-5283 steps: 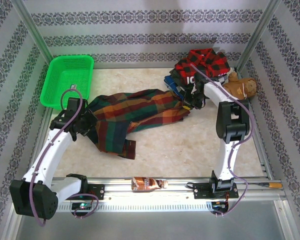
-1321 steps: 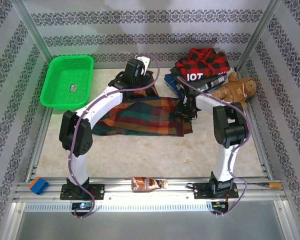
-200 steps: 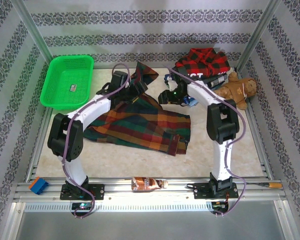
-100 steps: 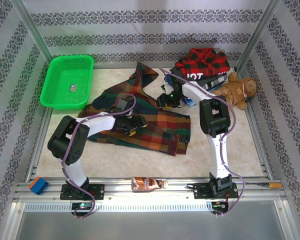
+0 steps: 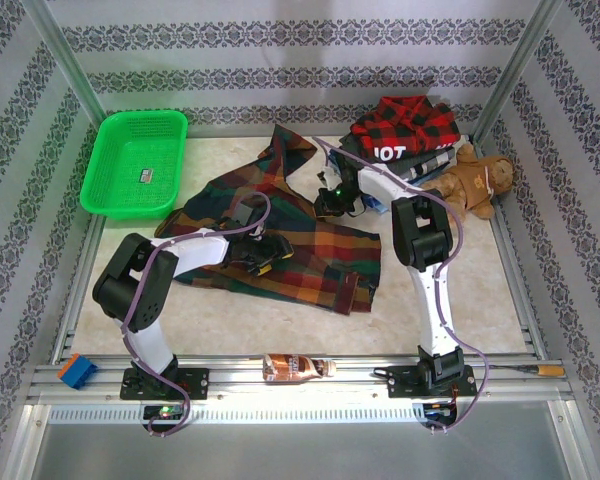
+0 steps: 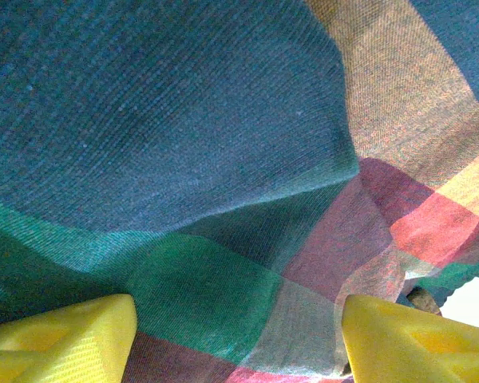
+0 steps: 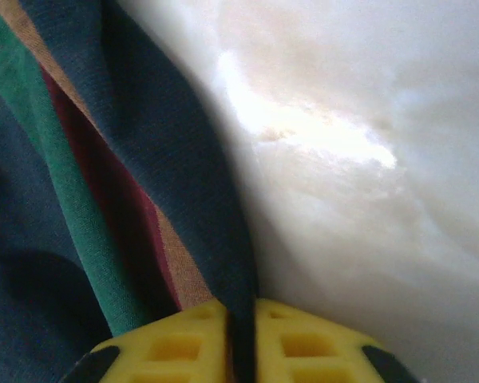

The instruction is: Fold and stack the long sleeve shirts

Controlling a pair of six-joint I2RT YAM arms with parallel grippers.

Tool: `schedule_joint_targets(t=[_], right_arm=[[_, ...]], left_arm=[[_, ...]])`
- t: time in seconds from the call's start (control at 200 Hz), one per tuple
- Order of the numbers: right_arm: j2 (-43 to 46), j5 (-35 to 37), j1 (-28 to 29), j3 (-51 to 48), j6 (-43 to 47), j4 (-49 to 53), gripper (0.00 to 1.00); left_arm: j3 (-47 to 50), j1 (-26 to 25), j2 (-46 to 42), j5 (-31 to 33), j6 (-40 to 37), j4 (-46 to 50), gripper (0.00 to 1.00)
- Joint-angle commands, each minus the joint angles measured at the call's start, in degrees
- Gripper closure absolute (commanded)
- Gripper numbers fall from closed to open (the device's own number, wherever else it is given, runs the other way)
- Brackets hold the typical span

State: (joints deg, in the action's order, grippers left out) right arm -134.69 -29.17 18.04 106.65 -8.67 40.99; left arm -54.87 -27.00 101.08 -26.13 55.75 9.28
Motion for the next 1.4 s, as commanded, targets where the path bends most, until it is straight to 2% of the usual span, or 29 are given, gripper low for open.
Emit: schedule_joint_targets(t=[0.0, 0.08, 0.26, 0.37, 0.719, 0.854, 0.934, 1.014, 1.139, 1.274, 1.399], right_arm=[[1.2, 2.2, 1.5, -1.1, -1.0, -1.2, 0.98], [3.0, 7.2, 1.5, -0.3, -0.3, -0.3, 1.00], [6.1, 27.3, 2.9, 0.9, 3.7, 1.1, 1.00], [5.8, 37.0, 3.2, 3.9, 6.2, 1.3, 1.00], [-2.5, 59.1, 7.0, 18.7, 19.1, -0.9, 1.00], [-4.0, 65.0, 8.8, 20.6, 21.5, -4.9, 1.00], [-3.8, 63.2, 9.2, 20.5, 19.5, -4.7, 0.98], [-2.6, 57.8, 9.3, 19.1, 17.4, -3.7, 0.82], [4.1, 41.0, 8.2, 12.4, 10.6, -2.3, 0.57], [14.0, 31.4, 5.4, 1.7, 2.0, -1.9, 0.44], [19.1, 27.6, 3.3, -6.2, -0.2, 0.4, 0.42]], left_arm=[[3.3, 0.0, 1.2, 1.0, 0.4, 2.3, 0.29], [3.8, 0.4, 1.0, 1.2, -0.4, 3.2, 0.29], [4.7, 1.3, 1.3, 1.8, -3.1, 7.1, 0.30], [4.6, 1.6, 1.9, 2.0, -5.4, 9.8, 0.30], [5.6, 1.5, 3.5, 2.0, -8.7, 12.6, 0.30], [5.6, 1.5, 3.6, 2.0, -9.8, 13.6, 0.31], [5.6, 1.6, 3.7, 1.7, -10.3, 13.7, 0.31], [5.3, 1.6, 3.9, 1.3, -10.6, 13.8, 0.31], [4.7, 1.7, 3.6, 0.6, -11.6, 14.6, 0.31], [6.4, 2.1, 1.7, 1.2, -11.6, 16.3, 0.31], [9.7, 3.3, -0.7, 2.4, -11.5, 18.8, 0.31]])
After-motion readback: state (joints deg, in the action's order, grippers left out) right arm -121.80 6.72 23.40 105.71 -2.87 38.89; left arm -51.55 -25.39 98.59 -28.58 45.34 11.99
